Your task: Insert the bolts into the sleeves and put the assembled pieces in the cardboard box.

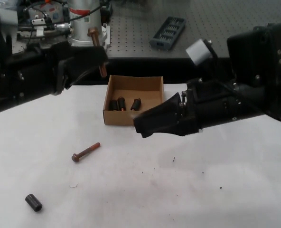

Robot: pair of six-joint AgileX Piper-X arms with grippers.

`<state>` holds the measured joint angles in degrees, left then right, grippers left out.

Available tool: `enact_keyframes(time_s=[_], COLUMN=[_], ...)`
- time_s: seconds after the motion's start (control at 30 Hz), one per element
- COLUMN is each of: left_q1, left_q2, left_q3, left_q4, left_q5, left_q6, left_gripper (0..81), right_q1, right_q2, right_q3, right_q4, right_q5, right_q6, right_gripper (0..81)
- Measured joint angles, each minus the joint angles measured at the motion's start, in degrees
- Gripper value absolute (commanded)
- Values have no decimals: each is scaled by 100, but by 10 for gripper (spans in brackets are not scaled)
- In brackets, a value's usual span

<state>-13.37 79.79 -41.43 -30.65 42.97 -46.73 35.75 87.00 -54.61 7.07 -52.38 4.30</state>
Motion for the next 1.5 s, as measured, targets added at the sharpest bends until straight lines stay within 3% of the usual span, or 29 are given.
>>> enact_keyframes(time_s=[0.47, 0.63, 0.8, 1.0, 1.23, 1.5], left_q1=[9, -278, -459, -480, -480, -480], left_q2=[481, 524, 524, 524, 524, 524], left_q3=[1, 1, 1, 391, 1035, 1247], left_q4=[2, 0, -96, -1164, -2044, -2836], left_q5=[310, 308, 152, -367, -765, -940], left_q6=[268, 562, 765, 458, -231, -932], left_gripper=[6, 6, 6, 6, 6, 6], right_q1=[0, 0, 0, 0, 0, 0], right_q2=[669, 692, 692, 692, 692, 811], right_q3=[0, 0, 0, 0, 0, 0], right_q4=[-990, -1035, -1035, -1035, -1035, -1049], right_q5=[-450, -476, -484, -467, -255, -543], right_q6=[899, 883, 762, 714, 319, -825], right_gripper=[44, 44, 44, 44, 44, 44])
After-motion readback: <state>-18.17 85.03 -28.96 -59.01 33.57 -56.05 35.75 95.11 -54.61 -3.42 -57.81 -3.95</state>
